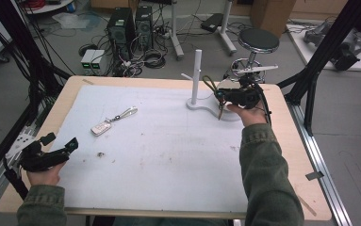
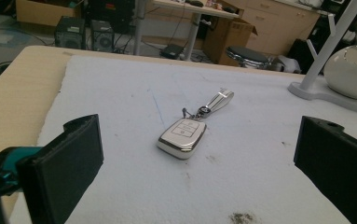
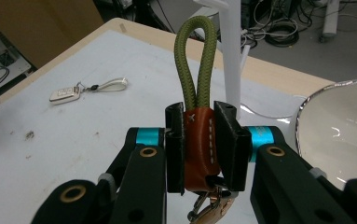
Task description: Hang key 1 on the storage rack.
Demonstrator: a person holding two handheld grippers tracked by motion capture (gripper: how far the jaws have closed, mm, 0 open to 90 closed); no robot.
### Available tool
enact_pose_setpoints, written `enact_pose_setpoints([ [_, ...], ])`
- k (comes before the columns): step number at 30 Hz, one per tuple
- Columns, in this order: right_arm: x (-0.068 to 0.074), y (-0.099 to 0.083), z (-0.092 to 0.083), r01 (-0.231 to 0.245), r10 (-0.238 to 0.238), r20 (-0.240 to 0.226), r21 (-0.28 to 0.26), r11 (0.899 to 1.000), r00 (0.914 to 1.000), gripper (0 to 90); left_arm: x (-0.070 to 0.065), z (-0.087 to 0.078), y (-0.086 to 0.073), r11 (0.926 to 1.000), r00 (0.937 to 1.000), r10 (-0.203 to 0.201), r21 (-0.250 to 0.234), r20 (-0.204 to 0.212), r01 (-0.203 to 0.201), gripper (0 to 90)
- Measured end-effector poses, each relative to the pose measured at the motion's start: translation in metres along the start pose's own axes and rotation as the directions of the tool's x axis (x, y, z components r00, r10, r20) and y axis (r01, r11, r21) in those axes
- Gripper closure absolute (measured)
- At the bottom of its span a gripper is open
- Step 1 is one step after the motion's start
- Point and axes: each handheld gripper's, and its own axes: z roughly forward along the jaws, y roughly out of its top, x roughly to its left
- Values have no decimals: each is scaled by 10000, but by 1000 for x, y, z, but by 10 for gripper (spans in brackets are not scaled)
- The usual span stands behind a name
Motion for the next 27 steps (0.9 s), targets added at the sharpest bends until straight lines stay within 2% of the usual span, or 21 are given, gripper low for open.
enact_pose_setpoints([
  [16, 3, 24, 8, 58, -58, 11, -120, 9999, 10000, 746, 0, 0, 0, 10000, 10000, -17, 12, 9, 17, 17],
  [27, -3, 26, 18, -131, 129, -97, -176, 9998, 9999, 745, 1, 0, 0, 10000, 10000, -11, -3, 12, 11, 17],
])
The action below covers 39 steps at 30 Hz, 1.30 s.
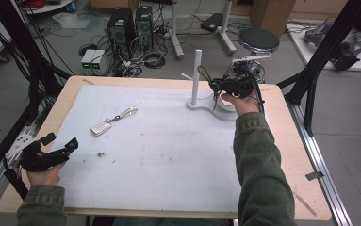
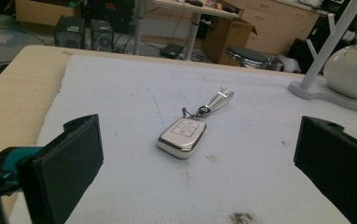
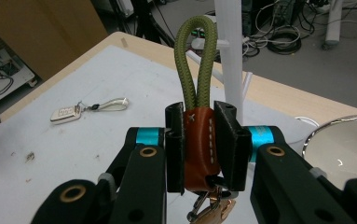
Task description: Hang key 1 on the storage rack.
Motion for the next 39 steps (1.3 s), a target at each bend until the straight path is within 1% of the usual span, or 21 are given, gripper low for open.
enact_pose_setpoints([
  [11, -3, -1, 15, -44, 41, 213, 165, 9999, 9998, 745, 1, 0, 0, 10000, 10000, -14, 15, -11, 14, 17],
  [16, -3, -2, 23, 80, -85, 297, 180, 9998, 9995, 744, 1, 0, 0, 10000, 10000, -6, 25, -18, 6, 17],
  [24, -6, -3, 32, 125, -134, 481, 190, 9997, 9988, 744, 1, 0, 0, 10000, 10000, -22, 9, -20, 22, 17],
  [28, -9, -4, 37, 62, -69, 558, 123, 9999, 9984, 744, 1, 0, -1, 10000, 10000, -19, 11, -22, 19, 17],
  [31, -11, -5, 39, -61, 54, 532, 138, 9999, 9986, 744, 1, 0, -1, 10000, 10000, -23, 14, -35, 23, 17],
  [32, -12, -6, 41, 8, -17, 580, 155, 9999, 9983, 744, 1, 0, -1, 10000, 10000, -23, 14, -41, 23, 17],
  [35, -14, -7, 44, 29, -42, 623, 208, 9998, 9980, 745, 1, 0, -1, 10000, 10000, -11, 11, -37, 11, 17],
  [37, -14, -7, 46, -42, 26, 661, 234, 9997, 9978, 745, 1, 0, -1, 10000, 10000, -13, 17, -50, 13, 17],
  [39, -14, -8, 49, 13, -29, 676, 239, 9997, 9977, 748, 1, 0, -1, 10000, 10000, -16, 25, -62, 16, 17],
])
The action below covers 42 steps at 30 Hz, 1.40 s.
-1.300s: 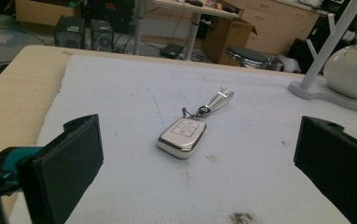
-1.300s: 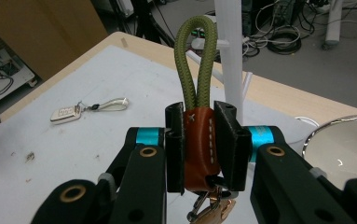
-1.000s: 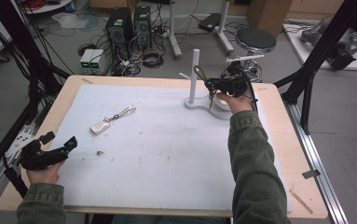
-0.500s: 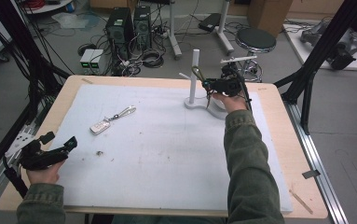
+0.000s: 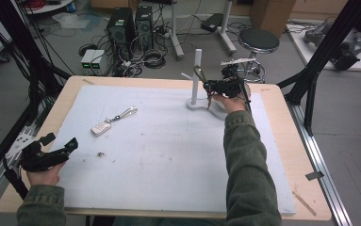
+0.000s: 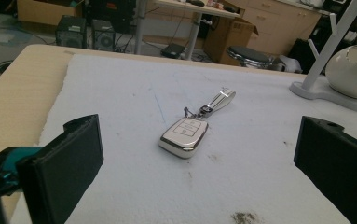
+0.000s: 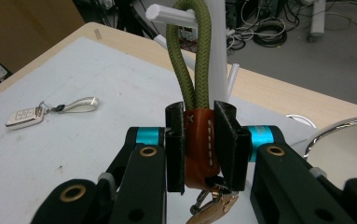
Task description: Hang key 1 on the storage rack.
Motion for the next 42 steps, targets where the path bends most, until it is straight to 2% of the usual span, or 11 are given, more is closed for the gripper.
enact_pose_setpoints([
  [8, 0, -1, 9, 111, -111, 21, 90, 9999, 9999, 752, 0, 0, 0, 10000, 10000, 3, 8, -3, -3, 17],
  [13, 0, -2, 8, -29, 28, 66, 184, 9998, 10000, 699, 0, 0, 0, 10000, 10000, 2, 9, 2, -2, 17],
  [16, 1, -3, 6, 70, -76, 136, 382, 9992, 9999, 661, 0, 0, 0, 10000, 10000, 3, 29, 24, -3, 17],
  [19, 2, -5, 3, 92, -100, 171, 456, 9989, 9998, 597, 0, 0, 0, 10000, 10000, -3, 16, 13, 3, 17],
  [26, -2, -9, -4, -273, 227, 574, 803, 9964, 9981, 303, 0, 1, 0, 10000, 10000, 27, 62, 17, -27, 17],
  [32, -2, -8, -15, -330, 277, 860, 613, 9976, 9959, 103, 0, 1, 0, 10000, 10000, 21, 39, 14, -21, 17],
  [34, -2, -8, -18, -351, 309, 651, 639, 9973, 9974, 77, 0, 0, 0, 10000, 10000, 27, 56, 17, -27, 17],
  [35, -2, -8, -19, -343, 301, 622, 675, 9971, 9976, 18, 0, 1, 0, 10000, 10000, 12, 37, 8, -12, 17],
  [42, -1, -9, -33, -197, 130, 852, 782, 9967, 9963, 5, -1, 1, 0, 10000, 10000, 23, 30, 10, -23, 17],
])
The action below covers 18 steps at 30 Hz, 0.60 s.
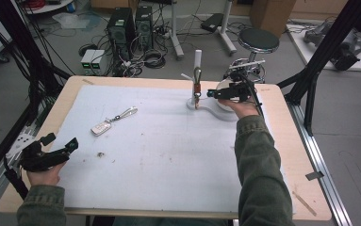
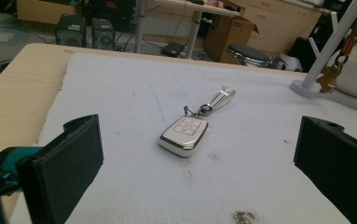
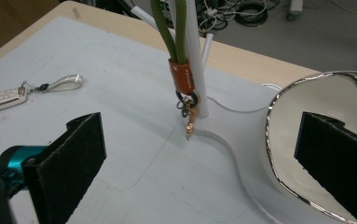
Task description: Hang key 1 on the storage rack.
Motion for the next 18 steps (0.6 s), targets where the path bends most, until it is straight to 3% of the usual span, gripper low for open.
enact_pose_setpoints([
  [5, -1, -3, -7, -183, 166, 821, 200, 9996, 9965, 5, -1, 1, 0, 10000, 10000, 32, 18, 20, -32, 17],
  [9, -2, -10, -16, -271, 280, 755, -134, 9995, 9968, 5, 0, 1, 0, 10000, 10000, 18, 29, -5, -18, 17],
  [18, -3, -30, -26, -165, 182, 776, -229, 9996, 9968, 6, -1, 1, 0, 10000, 10000, 20, 14, -15, -20, 17],
])
